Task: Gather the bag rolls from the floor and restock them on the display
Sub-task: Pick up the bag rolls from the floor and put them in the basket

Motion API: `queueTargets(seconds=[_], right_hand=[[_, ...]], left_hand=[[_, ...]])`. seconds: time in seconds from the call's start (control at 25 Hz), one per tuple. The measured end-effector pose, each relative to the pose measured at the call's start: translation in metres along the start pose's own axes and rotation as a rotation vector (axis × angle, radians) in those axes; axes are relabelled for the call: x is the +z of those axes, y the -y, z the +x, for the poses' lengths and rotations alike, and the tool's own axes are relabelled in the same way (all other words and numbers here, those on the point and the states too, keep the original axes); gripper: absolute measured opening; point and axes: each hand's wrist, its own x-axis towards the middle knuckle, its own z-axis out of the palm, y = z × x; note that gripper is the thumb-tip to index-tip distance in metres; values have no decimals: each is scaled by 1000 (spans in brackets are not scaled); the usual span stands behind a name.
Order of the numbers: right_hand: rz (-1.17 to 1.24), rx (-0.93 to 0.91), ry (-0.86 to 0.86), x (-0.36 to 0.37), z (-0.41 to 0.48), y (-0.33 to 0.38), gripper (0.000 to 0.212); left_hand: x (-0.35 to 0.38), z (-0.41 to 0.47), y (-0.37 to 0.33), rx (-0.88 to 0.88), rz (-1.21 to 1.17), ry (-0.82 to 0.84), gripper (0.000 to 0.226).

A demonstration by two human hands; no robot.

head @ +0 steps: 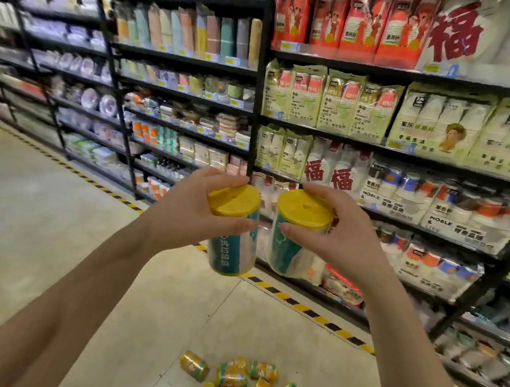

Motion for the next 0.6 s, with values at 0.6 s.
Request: queueTargets(seconds=[0.6], right_hand=[[519,-652,518,224,-96,290,68]], left_hand=[[-197,-389,-13,-445,437,-594,82]])
